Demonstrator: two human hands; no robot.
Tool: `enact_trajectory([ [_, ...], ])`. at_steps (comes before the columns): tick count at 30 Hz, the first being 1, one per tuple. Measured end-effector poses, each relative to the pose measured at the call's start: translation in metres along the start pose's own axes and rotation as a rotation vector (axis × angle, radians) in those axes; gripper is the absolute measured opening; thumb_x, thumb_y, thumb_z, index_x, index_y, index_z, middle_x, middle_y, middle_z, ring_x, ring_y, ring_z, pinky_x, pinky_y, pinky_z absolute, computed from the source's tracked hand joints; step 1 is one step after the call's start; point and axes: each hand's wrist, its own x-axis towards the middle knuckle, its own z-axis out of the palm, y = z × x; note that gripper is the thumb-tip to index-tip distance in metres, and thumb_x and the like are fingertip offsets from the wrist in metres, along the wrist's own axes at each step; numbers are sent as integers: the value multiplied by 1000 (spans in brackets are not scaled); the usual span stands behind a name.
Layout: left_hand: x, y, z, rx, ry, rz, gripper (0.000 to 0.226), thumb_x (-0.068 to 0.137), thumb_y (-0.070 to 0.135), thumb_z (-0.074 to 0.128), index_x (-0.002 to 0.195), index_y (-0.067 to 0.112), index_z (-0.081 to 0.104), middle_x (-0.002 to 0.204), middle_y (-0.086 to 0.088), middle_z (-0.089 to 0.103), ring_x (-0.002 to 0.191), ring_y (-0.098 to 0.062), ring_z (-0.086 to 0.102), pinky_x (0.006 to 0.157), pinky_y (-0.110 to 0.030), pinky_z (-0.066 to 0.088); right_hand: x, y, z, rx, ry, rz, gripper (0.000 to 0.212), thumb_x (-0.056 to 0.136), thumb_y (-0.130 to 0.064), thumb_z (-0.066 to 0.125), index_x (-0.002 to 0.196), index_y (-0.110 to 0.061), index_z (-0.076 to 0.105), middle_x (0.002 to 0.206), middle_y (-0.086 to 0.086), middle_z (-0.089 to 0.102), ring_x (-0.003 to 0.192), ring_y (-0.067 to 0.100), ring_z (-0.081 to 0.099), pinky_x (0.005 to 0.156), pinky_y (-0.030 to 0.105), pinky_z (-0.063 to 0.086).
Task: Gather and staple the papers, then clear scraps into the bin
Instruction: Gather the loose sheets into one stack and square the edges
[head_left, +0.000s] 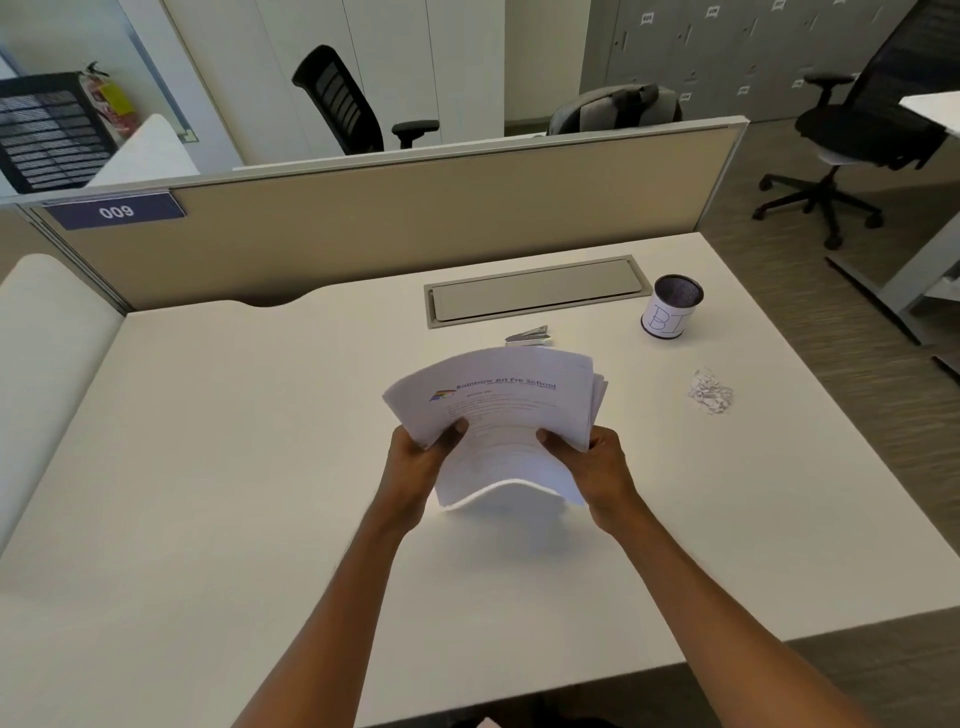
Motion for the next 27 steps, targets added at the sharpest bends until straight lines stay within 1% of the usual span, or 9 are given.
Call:
enact_trajectory([
  [2, -2, -5, -1, 21, -5, -9, 26, 102, 7, 70, 122, 21, 79, 125, -13, 79, 117, -30, 74, 104, -56, 59, -3, 4, -2, -4, -31, -6, 16, 89, -18, 81, 104, -12, 79, 102, 8, 81, 96, 27, 74, 80, 35, 62],
  [3, -4, -8, -2, 38, -5, -23, 24, 101, 8, 72, 119, 21, 81, 123, -14, 80, 114, -31, 74, 104, -60, 58, -5, 6, -3, 7, -47, -9, 18, 89, -17, 81, 107, -14, 79, 104, 6, 81, 99, 26, 75, 82, 35, 63],
  [6, -6, -17, -3, 67, -6, -67, 20, 100, 12, 74, 116, 20, 82, 120, -15, 81, 114, -37, 75, 104, -68, 55, -9, 10, -5, 51, -55, 13, 24, 87, -15, 83, 110, -20, 78, 106, 1, 81, 100, 20, 75, 76, 24, 60],
  [8, -8, -21, -3, 62, -10, -78, 24, 99, 10, 74, 119, 20, 81, 122, -14, 80, 119, -40, 73, 105, -66, 55, -10, 13, -6, 36, -66, 29, 24, 86, -16, 84, 108, -22, 78, 105, 0, 81, 102, 21, 75, 78, 26, 61],
  [12, -8, -28, 0, 69, -24, -60, 32, 99, 8, 74, 128, 20, 74, 126, -12, 78, 121, -37, 72, 103, -57, 59, -10, 21, -2, -12, -91, 39, 27, 85, -16, 85, 102, -35, 78, 104, -3, 81, 101, 17, 75, 91, 39, 63],
  [15, -5, -30, 1, 66, 25, -57, 31, 99, 10, 74, 129, 17, 74, 124, -10, 79, 119, -36, 73, 99, -50, 62, -9, 21, 0, -16, -76, 38, 25, 84, -18, 86, 101, -35, 78, 103, -3, 81, 101, 19, 75, 93, 44, 62],
  [18, -2, -30, 0, 69, 62, -60, 29, 98, 10, 75, 127, 14, 75, 122, -8, 81, 117, -34, 74, 98, -47, 62, -7, 19, 1, 15, -65, 31, 27, 84, -15, 85, 102, -33, 77, 101, -6, 81, 98, 15, 75, 91, 39, 63],
  [21, -2, -36, -1, 90, 61, -81, 25, 98, 10, 75, 122, 18, 78, 120, -6, 82, 115, -31, 75, 100, -51, 62, -8, 23, 1, 20, -74, 54, 28, 84, -13, 85, 102, -34, 77, 101, -7, 81, 97, 11, 75, 90, 34, 62],
  [27, -4, -46, 1, 146, 62, -115, 24, 97, 16, 78, 121, 21, 79, 118, -4, 83, 113, -29, 77, 100, -55, 62, -8, 34, 3, -12, -70, 103, 28, 84, -16, 86, 106, -30, 75, 104, -6, 81, 101, 13, 75, 84, 25, 61],
])
